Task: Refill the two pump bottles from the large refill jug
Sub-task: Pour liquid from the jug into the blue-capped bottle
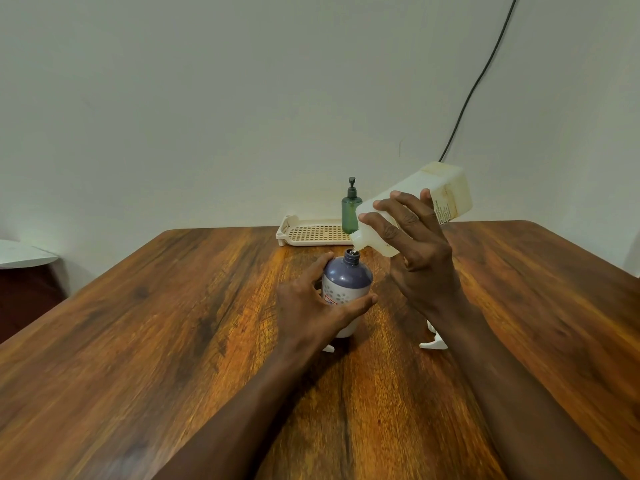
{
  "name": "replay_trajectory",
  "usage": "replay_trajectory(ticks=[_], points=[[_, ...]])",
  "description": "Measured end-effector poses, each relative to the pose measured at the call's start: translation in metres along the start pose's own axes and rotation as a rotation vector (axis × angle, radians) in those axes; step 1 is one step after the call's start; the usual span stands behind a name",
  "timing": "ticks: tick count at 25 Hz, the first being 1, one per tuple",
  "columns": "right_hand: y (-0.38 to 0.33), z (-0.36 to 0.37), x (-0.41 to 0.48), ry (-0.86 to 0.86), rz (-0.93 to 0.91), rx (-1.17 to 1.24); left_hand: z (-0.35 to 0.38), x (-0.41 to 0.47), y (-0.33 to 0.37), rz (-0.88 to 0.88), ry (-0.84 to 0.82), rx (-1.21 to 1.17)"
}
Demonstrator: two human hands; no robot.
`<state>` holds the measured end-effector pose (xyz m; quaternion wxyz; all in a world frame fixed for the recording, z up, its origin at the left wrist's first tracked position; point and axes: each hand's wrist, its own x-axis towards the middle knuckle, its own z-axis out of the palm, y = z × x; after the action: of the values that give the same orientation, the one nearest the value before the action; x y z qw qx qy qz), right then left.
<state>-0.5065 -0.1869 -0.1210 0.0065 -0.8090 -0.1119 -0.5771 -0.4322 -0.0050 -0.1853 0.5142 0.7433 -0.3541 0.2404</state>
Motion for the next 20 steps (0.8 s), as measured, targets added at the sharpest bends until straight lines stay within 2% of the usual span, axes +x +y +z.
replay_trajectory(ticks=[12, 17, 20], points=[[0.0039, 0.0082, -0.0034, 0.007, -0.023, 0.024, -0.0006, -0.0005, 0.0031, 0.001, -0.002, 0.002], [0.0018, 0.0101, -0.0073, -0.016, 0.058, 0.113, -0.0013, -0.0013, 0.0044, -0.001, 0.011, -0.001], [0.0001, 0.0069, -0.0098, -0.035, 0.221, 0.217, -0.0041, -0.0005, 0.0063, 0.009, 0.029, -0.002]])
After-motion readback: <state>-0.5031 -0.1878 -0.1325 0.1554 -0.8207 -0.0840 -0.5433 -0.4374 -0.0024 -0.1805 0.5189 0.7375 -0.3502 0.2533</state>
